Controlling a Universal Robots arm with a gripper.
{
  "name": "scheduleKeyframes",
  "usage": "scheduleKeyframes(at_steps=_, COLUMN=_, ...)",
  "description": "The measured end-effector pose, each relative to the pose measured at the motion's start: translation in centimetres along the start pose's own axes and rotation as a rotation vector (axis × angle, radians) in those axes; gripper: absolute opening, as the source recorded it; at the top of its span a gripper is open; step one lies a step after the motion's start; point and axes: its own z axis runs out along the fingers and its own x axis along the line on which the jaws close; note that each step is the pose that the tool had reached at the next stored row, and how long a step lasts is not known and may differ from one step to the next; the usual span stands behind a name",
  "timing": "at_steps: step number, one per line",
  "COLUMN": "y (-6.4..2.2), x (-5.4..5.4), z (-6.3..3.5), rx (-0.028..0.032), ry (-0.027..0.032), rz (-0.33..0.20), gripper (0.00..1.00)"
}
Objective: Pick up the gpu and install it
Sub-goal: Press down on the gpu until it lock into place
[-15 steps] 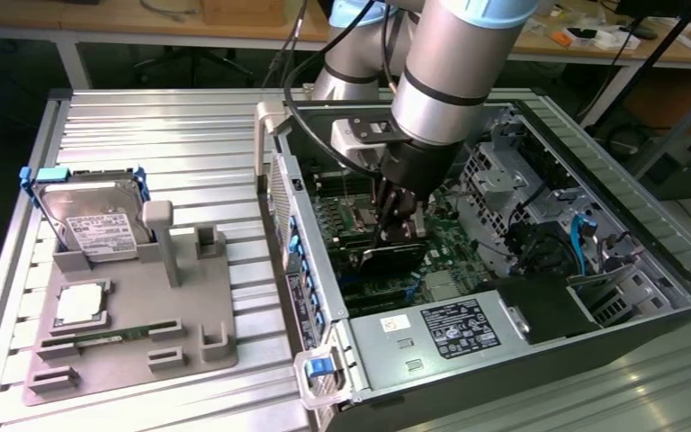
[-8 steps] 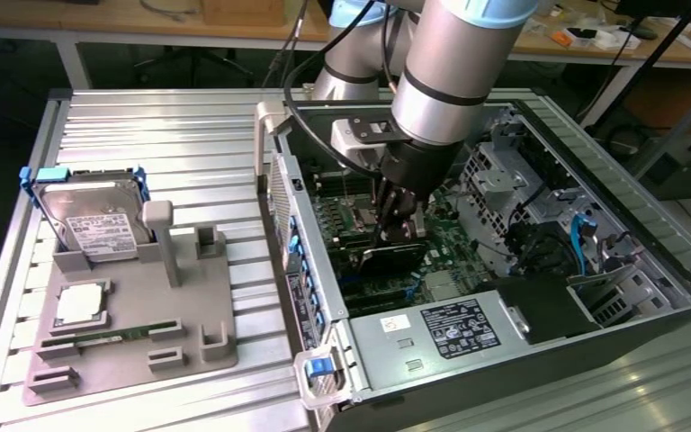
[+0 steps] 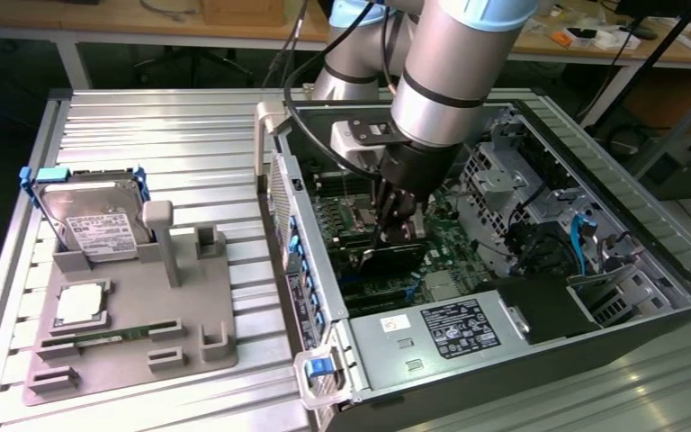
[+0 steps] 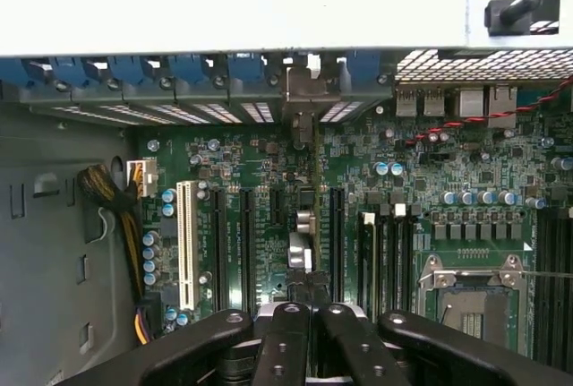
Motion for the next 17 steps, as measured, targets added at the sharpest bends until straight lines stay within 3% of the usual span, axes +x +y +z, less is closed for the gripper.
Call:
scheduleKeyframes(at_steps=5, y=-0.02, x=0.0, z=1.03, rx=0.0000, ry=0.0001, rz=0.000, gripper=0.11)
scheduleKeyframes(at_steps=8, y=-0.02, x=0.0, z=1.04, rx=-0.0001, ry=0.0003, rz=0.000, gripper=0.11)
scheduleKeyframes(at_steps=13, y=0.46, x=0.0, z=-1.14, rx=0.0002, ry=-0.0020, rz=0.000, gripper=0.11)
scheduleKeyframes(at_steps=17, y=1.91, x=0.1, z=-2.19, rx=0.0001, ry=-0.0036, rz=0.000, gripper=0.11)
